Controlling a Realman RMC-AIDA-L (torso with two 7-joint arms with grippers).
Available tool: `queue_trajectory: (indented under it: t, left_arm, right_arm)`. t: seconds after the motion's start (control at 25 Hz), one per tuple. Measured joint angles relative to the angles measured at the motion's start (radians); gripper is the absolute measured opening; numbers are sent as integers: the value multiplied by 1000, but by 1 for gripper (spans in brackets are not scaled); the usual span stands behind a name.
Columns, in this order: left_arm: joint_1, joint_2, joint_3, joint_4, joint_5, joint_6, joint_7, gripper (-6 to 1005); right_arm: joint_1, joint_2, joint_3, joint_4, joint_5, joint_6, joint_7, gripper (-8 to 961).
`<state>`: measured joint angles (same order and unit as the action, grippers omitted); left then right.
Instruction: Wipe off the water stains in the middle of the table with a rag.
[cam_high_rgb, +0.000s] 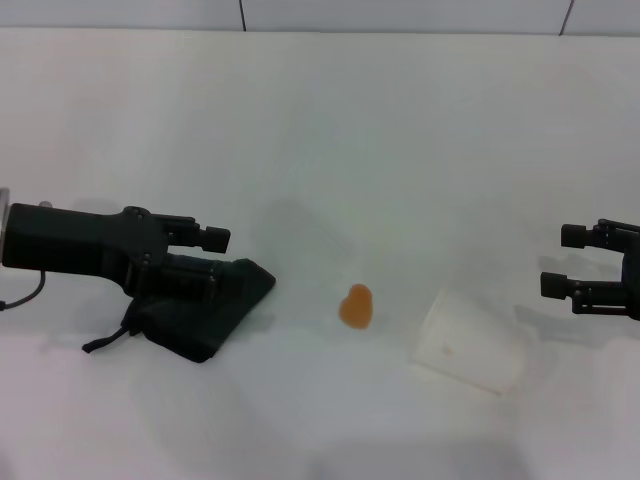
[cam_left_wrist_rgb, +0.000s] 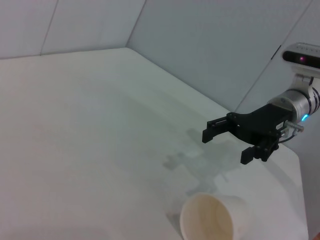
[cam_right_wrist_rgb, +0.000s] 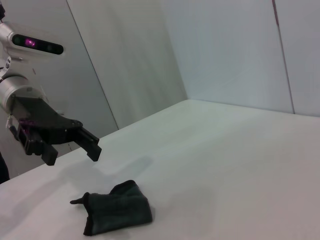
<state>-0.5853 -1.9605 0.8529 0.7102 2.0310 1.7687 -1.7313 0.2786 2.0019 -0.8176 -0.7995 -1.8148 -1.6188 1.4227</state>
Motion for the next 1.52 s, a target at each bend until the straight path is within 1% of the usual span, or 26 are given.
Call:
queue_trajectory:
  t: [0.8, 1.2, 1.36, 1.52]
  left_arm:
    - [-10, 3, 0, 9, 0, 0, -9, 786]
    - [-15, 6, 2, 9, 0, 0, -10, 786]
    - [-18, 6, 9, 9, 0, 0, -10, 786]
    - [-19, 5, 10, 9, 0, -1, -11, 786]
  right_arm:
    - [1, 0, -7, 1, 0, -16, 14, 853]
    - [-2, -4, -22, -17, -66, -75, 72, 852]
    - [10, -6, -24, -53, -93, -77, 76, 852]
    - [37, -1, -26, -140, -166, -88, 135, 852]
